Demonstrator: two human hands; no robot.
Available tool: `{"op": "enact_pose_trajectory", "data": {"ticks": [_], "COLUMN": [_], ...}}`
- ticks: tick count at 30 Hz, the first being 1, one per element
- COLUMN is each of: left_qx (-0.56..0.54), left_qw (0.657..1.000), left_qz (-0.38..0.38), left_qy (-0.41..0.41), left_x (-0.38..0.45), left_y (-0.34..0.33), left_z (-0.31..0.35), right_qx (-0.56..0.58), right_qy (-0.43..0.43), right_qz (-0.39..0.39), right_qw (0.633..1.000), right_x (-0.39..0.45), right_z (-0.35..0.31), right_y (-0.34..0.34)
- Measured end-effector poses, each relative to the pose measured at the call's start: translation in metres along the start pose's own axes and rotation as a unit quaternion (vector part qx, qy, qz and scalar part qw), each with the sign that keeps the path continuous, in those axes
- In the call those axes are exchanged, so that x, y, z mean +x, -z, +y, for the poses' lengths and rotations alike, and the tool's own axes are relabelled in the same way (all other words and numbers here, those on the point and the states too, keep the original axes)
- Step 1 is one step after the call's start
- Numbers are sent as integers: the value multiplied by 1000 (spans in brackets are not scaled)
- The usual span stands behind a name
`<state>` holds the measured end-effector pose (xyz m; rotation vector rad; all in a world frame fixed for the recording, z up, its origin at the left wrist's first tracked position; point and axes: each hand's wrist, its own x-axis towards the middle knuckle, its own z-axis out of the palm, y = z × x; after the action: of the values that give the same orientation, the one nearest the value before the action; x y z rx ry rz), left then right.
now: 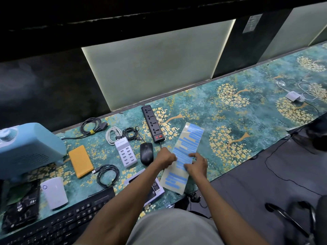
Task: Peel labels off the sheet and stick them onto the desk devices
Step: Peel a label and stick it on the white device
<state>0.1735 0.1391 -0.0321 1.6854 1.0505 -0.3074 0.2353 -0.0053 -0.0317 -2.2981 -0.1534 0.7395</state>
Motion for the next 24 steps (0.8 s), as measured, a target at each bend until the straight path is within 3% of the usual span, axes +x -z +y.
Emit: {"op": "enact_pose_trajectory", "data": {"ticks": [8,16,24], "left_qx": [-22,-121,-169], "left_qw": [997,990,983], "left_qz": [41,53,57], "left_qy": [-60,54,46], "left_x": [-3,-1,3], "left_y": [-9,-5,2], "left_z": [-8,-4,-2], "right_qx": [-102,-110,-95], "right_qy": [152,206,245], "right_qz": [22,19,-4], "right_qw": [983,972,965], "right_x": [-8,-11,-9], "right_z": [-2,-2,-9], "right_y": [-5,-9,-4]}}
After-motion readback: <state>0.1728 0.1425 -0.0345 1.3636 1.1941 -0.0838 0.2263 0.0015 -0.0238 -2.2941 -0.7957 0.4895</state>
